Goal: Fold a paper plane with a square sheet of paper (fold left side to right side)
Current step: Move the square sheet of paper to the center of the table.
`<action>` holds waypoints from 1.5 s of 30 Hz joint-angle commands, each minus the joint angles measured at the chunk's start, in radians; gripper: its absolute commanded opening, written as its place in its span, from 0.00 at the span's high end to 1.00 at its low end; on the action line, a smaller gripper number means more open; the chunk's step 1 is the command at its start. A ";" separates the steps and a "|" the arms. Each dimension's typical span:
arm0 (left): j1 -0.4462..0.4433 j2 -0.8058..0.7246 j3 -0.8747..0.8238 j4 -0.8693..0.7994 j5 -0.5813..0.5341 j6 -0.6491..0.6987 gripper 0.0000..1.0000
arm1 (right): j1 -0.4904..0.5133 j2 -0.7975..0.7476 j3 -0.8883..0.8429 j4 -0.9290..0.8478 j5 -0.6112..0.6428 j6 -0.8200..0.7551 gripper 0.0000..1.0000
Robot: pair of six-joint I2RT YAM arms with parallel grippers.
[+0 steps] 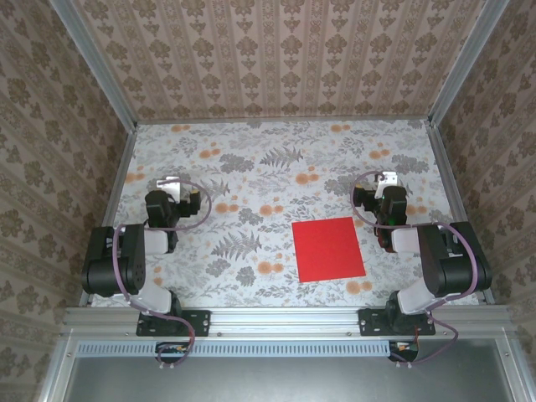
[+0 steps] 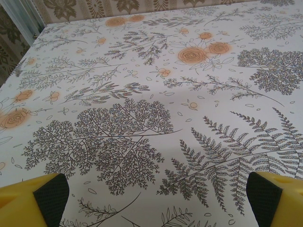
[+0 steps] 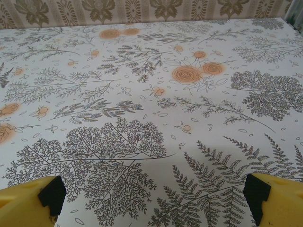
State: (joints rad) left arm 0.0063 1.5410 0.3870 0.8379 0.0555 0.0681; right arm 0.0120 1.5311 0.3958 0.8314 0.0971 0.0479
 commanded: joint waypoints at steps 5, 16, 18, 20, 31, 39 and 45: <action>-0.005 -0.038 0.022 -0.011 -0.016 -0.018 0.00 | -0.004 -0.036 0.021 -0.018 0.025 0.019 0.00; -0.009 -0.409 0.237 -0.749 -0.098 -0.346 0.00 | 0.017 -0.365 0.205 -0.649 -0.017 0.218 0.00; -0.009 -0.424 0.265 -0.857 -0.047 -0.461 0.00 | 0.057 -0.398 0.256 -0.786 -0.014 0.284 0.00; -0.013 -0.430 0.287 -0.948 0.039 -0.562 0.00 | 0.124 -0.420 0.318 -0.948 0.011 0.329 0.00; -0.267 -0.396 0.245 -0.997 0.283 -0.702 0.10 | 0.541 -0.328 0.382 -1.455 0.024 0.443 0.00; -0.377 -0.329 0.297 -1.005 0.216 -0.662 0.12 | 0.627 -0.148 0.408 -1.507 -0.024 0.410 0.00; -0.406 -0.327 0.309 -1.027 0.168 -0.654 0.10 | 0.654 0.030 0.467 -1.505 -0.011 0.396 0.03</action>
State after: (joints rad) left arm -0.3931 1.2148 0.6575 -0.1566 0.2596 -0.5945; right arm 0.6575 1.5162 0.8196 -0.6369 0.0807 0.4492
